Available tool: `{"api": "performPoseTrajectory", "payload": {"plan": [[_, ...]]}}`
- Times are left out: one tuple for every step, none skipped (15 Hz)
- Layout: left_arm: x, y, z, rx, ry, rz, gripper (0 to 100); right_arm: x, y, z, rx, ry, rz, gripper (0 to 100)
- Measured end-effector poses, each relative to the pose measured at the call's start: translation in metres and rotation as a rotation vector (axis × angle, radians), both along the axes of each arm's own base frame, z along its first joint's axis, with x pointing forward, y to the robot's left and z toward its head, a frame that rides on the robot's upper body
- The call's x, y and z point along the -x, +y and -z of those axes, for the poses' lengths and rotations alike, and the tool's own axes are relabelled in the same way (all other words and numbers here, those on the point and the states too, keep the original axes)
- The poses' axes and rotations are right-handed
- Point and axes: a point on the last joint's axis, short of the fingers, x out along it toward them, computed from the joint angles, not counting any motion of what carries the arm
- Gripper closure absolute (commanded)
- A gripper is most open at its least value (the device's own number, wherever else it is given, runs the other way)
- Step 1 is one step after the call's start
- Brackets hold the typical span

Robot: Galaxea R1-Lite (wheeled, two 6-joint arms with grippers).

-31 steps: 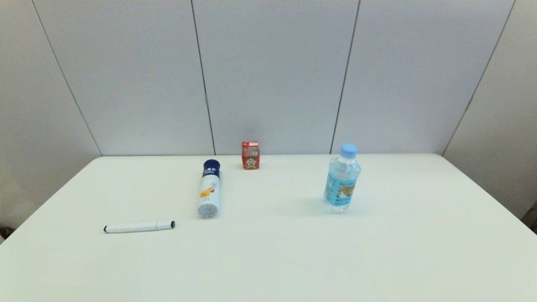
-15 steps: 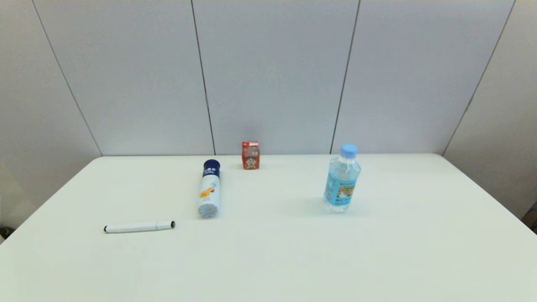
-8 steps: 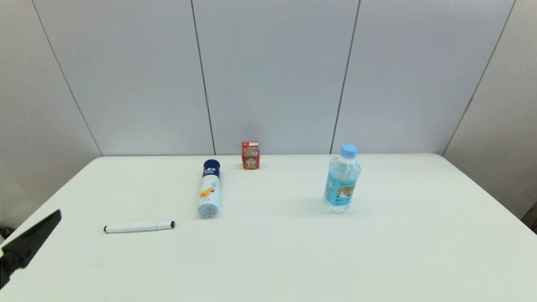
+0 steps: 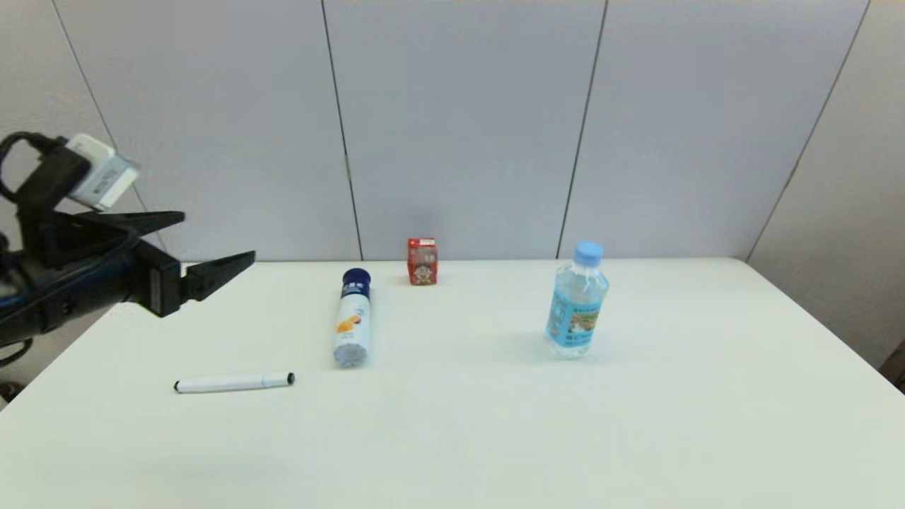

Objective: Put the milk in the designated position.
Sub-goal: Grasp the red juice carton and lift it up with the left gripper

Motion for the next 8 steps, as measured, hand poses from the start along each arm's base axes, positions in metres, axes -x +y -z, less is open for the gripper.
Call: {"api": "performPoseTrajectory", "payload": {"plan": [[-0.015, -0.006, 0.000, 0.001, 0.007, 0.036, 0, 0.000, 0.000, 0.000, 0.000, 0.000, 0.000, 0], [-0.030, -0.011, -0.002, 0.000, 0.006, 0.071, 0, 0.000, 0.000, 0.000, -0.001, 0.000, 0.000, 0], [-0.046, -0.017, -0.004, -0.004, 0.000, 0.108, 0, 0.000, 0.000, 0.000, -0.001, -0.001, 0.000, 0], [-0.060, -0.023, -0.006, -0.012, -0.013, 0.140, 0, 0.000, 0.000, 0.000, 0.000, -0.001, 0.000, 0], [-0.074, -0.028, -0.008, -0.022, -0.026, 0.173, 0, 0.000, 0.000, 0.000, -0.001, -0.001, 0.000, 0], [-0.088, -0.033, -0.009, -0.030, -0.038, 0.206, 0, 0.000, 0.000, 0.000, -0.001, -0.001, 0.000, 0], [-0.101, -0.039, -0.007, -0.033, -0.040, 0.239, 0, 0.000, 0.000, 0.000, -0.001, -0.001, 0.000, 0], [-0.112, -0.046, -0.003, -0.032, -0.033, 0.271, 0, 0.000, 0.000, 0.000, -0.001, -0.001, 0.000, 0]]}}
